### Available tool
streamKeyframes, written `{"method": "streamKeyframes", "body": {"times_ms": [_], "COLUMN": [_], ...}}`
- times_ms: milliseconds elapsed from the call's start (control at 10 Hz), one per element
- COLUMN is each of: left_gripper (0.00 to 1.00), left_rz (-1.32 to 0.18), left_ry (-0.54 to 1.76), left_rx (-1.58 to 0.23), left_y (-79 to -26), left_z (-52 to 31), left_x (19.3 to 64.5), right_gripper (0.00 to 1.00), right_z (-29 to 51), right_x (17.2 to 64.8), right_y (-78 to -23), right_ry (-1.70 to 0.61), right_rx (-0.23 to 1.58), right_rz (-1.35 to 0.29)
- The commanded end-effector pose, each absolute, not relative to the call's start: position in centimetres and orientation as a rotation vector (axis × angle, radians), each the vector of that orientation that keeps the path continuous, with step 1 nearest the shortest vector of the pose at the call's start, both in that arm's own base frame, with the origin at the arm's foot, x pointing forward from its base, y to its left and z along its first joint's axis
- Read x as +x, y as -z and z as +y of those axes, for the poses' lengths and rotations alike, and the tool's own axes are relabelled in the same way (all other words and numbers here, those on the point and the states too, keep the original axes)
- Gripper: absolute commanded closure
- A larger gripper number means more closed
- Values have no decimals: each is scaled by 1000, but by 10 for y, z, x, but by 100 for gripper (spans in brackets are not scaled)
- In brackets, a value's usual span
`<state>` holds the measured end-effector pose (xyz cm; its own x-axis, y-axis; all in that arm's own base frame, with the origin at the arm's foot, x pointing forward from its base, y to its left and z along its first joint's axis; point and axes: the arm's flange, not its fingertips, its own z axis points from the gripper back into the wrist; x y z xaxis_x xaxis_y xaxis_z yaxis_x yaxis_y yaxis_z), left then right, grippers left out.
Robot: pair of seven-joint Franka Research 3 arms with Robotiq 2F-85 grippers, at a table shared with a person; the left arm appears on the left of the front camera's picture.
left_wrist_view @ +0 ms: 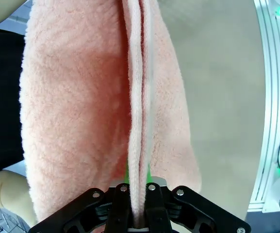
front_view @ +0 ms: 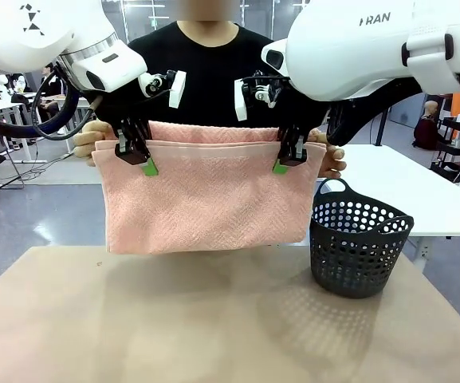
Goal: Fold the towel.
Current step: Release the end of the 100 cm Hotel Towel you were holding.
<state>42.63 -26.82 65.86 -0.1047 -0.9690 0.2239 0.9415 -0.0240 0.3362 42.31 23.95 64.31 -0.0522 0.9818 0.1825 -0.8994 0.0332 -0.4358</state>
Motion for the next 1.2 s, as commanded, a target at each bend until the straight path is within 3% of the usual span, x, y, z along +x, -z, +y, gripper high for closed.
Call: {"method": "streamKeyframes", "body": {"times_ms": [0,700,800,1100], "left_gripper": [100,100,100,43], "left_rz": [-462,-462,-462,-462], "left_ry": [1624,1624,1624,1631], "left_rx": [81,81,81,72], "left_y": [-660,-660,-660,-660], "left_z": [-266,-266,-266,-267], "left_x": [427,427,427,426], "right_gripper": [100,100,96,49], "right_z": [239,239,240,238], "right_x": [422,422,423,424], "right_y": [-645,-645,-643,-643], "right_ry": [-1549,-1549,-1546,-1530], "right_rx": [-214,-214,-205,-188], "right_rz": [-507,-507,-507,-521]}}
